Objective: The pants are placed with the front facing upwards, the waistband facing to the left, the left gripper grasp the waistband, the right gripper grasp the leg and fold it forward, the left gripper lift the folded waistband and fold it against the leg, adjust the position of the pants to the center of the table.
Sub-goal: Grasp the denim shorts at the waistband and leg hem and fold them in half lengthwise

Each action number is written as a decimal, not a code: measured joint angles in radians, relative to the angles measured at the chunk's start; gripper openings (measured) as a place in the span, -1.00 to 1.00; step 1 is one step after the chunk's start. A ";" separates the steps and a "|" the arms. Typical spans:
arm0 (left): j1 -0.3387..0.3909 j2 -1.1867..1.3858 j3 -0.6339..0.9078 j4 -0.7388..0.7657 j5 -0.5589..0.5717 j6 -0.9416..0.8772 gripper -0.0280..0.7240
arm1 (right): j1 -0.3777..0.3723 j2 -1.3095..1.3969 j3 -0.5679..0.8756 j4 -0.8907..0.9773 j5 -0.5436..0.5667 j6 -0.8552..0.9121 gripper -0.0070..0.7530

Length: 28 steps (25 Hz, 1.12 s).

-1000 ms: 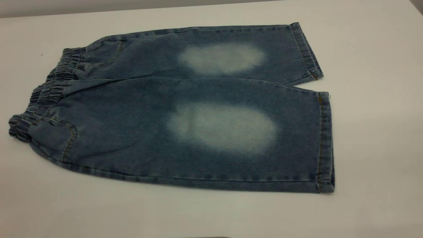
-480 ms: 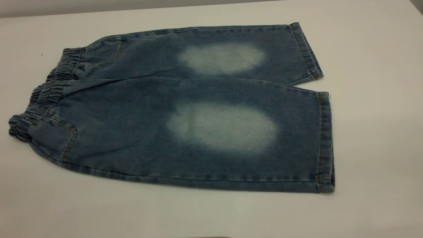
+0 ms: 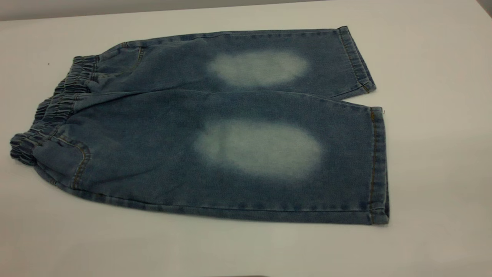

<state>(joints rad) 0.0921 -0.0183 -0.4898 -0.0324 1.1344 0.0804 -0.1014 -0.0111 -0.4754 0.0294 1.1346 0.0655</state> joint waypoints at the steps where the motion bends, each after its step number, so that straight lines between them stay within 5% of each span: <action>1: 0.000 0.000 0.000 0.000 0.000 0.000 0.45 | 0.000 0.000 0.000 0.000 0.000 0.000 0.46; 11: 0.000 0.124 -0.059 0.001 -0.095 -0.021 0.45 | 0.000 0.159 -0.031 0.142 -0.055 -0.051 0.46; 20: 0.000 0.649 -0.212 0.001 -0.235 -0.121 0.45 | 0.000 0.625 -0.036 0.488 -0.273 -0.371 0.46; 28: 0.000 1.059 -0.227 0.001 -0.396 -0.210 0.45 | 0.001 1.057 -0.038 0.831 -0.358 -0.686 0.46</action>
<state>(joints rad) 0.0921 1.0405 -0.7165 -0.0311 0.7387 -0.1296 -0.1004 1.0463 -0.5139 0.8604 0.7770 -0.6200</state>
